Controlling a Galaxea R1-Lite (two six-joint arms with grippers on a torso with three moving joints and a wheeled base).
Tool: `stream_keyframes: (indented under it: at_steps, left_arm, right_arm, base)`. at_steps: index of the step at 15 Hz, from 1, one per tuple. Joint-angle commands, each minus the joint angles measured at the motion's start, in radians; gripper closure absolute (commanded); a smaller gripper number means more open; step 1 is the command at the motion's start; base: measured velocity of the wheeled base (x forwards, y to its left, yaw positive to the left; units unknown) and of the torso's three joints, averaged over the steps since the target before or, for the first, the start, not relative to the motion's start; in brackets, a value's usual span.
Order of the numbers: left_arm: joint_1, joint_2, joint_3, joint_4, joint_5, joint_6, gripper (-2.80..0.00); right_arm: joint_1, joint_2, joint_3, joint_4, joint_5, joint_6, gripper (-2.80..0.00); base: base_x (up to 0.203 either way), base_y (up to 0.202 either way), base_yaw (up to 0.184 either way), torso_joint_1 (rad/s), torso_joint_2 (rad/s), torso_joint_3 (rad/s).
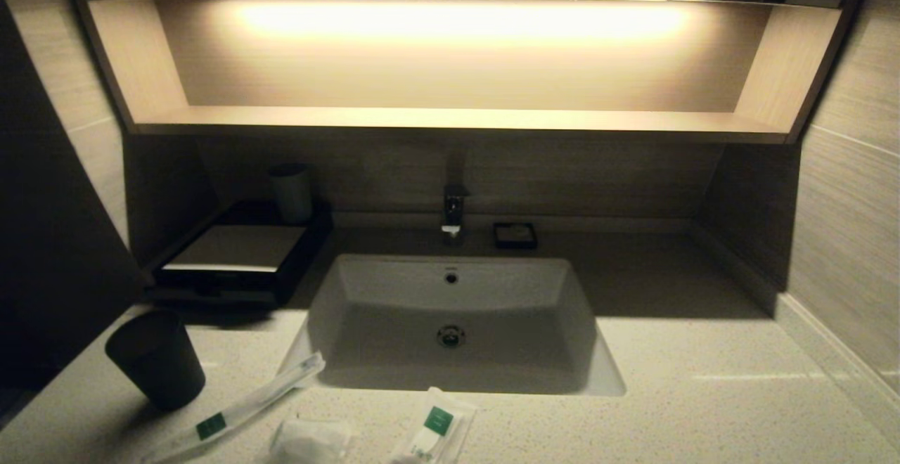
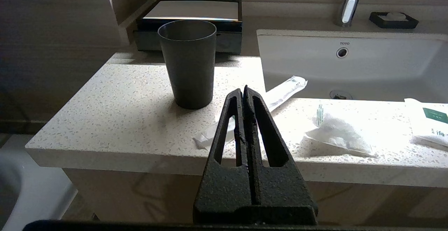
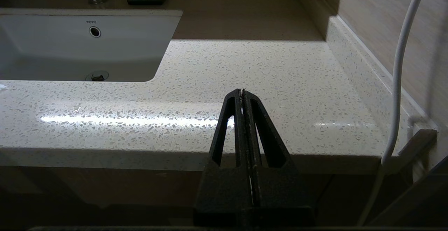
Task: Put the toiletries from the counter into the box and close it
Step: Pick up the cup
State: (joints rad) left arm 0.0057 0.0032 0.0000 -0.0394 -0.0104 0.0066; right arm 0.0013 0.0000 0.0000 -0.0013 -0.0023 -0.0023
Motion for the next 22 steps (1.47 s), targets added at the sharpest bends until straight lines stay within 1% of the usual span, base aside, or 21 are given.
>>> stream_keyframes:
  at_steps: [1,3,5,7,9,12,13,14,16,20,22]
  left_arm:
    - [0.000,0.000,0.020,-0.001,0.001,0.001,0.00]
    - [0.000,0.000,0.019,0.000,0.002,0.001,0.00]
    - [0.000,0.000,0.020,0.003,0.016,0.006,0.00]
    - [0.000,0.000,-0.006,0.004,0.018,0.005,0.00]
    - [0.000,0.000,-0.093,0.046,0.024,0.000,0.00]
    - [0.000,0.000,-0.275,0.235,0.021,-0.002,0.00]
    - [0.000,0.000,-0.322,0.275,0.020,-0.002,0.00]
    - [0.000,0.012,-0.360,0.288,0.023,-0.002,0.00]
    - [-0.001,0.089,-0.431,0.291,0.034,-0.004,0.00]
    - [0.000,0.341,-0.586,0.232,0.090,-0.015,0.00]
    - [0.004,0.448,-0.660,0.227,0.117,-0.016,0.00]
  right_arm:
    - [0.000,0.000,0.002,0.000,-0.001,-0.001,0.00]
    - [0.000,0.000,0.002,0.000,0.001,-0.001,0.00]
    - [0.000,0.000,0.002,0.000,0.001,-0.001,0.00]
    - [0.000,0.000,0.002,0.000,0.001,-0.001,0.00]
    - [0.000,-0.002,0.002,0.000,0.001,-0.001,0.00]
    - [0.000,0.000,0.002,0.000,-0.001,-0.001,0.00]
    - [0.000,0.000,0.002,0.000,0.001,-0.001,0.00]
    - [0.000,0.000,0.002,0.000,0.001,-0.001,0.00]
    - [0.000,0.000,0.002,0.000,0.001,-0.001,0.00]
    - [0.000,0.000,0.002,0.000,0.001,-0.001,0.00]
    - [0.000,0.000,0.002,0.000,-0.001,-0.001,0.00]
  base:
    - [0.000,0.000,0.000,0.000,0.00,0.000]
    - [0.000,0.000,0.000,0.000,0.00,0.000]
    - [0.000,0.000,0.000,0.000,0.00,0.000]
    - [0.000,0.000,0.000,0.000,0.00,0.000]
    - [0.000,0.000,0.000,0.000,0.00,0.000]
    - [0.000,0.000,0.000,0.000,0.00,0.000]
    - [0.000,0.000,0.000,0.000,0.00,0.000]
    - [0.000,0.000,0.000,0.000,0.00,0.000]
    - [0.000,0.000,0.000,0.000,0.00,0.000]
    - [0.000,0.000,0.000,0.000,0.00,0.000]
    - [0.000,0.000,0.000,0.000,0.00,0.000]
